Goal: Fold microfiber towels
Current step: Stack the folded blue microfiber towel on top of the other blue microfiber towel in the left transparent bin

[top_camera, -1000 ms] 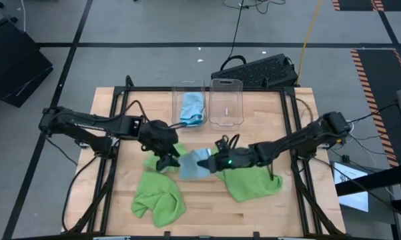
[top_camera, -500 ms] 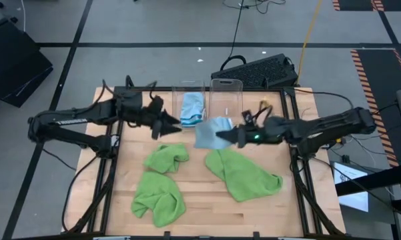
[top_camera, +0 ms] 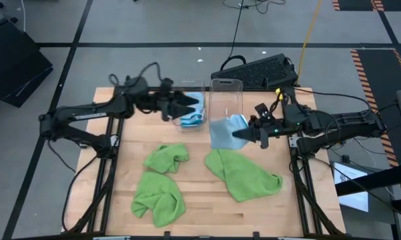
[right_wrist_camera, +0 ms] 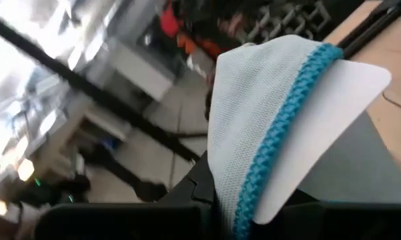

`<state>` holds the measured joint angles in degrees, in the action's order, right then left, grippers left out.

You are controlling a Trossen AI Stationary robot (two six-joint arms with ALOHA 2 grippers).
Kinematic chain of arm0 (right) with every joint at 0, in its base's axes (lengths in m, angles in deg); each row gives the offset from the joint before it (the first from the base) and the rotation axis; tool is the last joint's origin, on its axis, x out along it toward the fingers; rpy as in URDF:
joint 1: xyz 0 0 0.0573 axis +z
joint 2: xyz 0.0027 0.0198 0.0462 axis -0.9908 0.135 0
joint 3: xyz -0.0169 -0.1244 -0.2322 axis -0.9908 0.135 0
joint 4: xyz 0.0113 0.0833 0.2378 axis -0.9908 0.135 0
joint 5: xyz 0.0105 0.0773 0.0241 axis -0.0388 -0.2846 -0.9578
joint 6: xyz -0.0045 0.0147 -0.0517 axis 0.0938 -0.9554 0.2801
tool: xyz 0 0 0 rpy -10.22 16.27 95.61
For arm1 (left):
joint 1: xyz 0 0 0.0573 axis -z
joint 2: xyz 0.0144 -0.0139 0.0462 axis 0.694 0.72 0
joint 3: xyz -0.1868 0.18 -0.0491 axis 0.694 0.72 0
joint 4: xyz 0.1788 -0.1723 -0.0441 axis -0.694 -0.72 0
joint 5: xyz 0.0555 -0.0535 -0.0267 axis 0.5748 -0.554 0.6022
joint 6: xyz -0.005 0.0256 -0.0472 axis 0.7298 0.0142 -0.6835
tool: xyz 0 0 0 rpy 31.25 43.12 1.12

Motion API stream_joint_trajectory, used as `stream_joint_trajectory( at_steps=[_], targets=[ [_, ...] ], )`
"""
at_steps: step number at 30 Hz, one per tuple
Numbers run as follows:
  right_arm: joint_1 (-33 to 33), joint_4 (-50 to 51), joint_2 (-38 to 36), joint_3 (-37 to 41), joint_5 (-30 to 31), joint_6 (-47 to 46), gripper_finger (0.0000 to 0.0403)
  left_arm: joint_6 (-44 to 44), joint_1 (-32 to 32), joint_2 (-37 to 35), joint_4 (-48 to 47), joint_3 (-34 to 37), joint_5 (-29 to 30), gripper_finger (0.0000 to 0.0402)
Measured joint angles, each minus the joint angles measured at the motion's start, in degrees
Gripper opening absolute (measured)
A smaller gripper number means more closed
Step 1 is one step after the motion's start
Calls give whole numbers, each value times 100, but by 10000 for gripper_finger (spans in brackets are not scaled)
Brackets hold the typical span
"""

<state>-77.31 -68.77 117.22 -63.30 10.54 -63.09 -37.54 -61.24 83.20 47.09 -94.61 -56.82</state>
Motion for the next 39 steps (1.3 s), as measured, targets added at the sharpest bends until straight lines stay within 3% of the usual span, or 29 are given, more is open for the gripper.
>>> stream_joint_trajectory(
  at_steps=[9,14,18,29,39],
  targets=[
    [-4,494,22,2,-796,932,20,816,252,1597,22,-1102,-769,363],
    [-46,633,-99,2,-850,1065,20,870,545,2478,207,-1908,-1470,363],
    [-50,772,-300,2,-829,1146,20,883,723,2950,207,-2306,-1528,363],
    [-48,1412,-940,2,-368,1441,20,422,895,3145,191,-2362,-1972,351],
    [-50,1538,-1274,2,100,1893,20,268,1033,3143,88,-2362,-1361,245]
  ],
)
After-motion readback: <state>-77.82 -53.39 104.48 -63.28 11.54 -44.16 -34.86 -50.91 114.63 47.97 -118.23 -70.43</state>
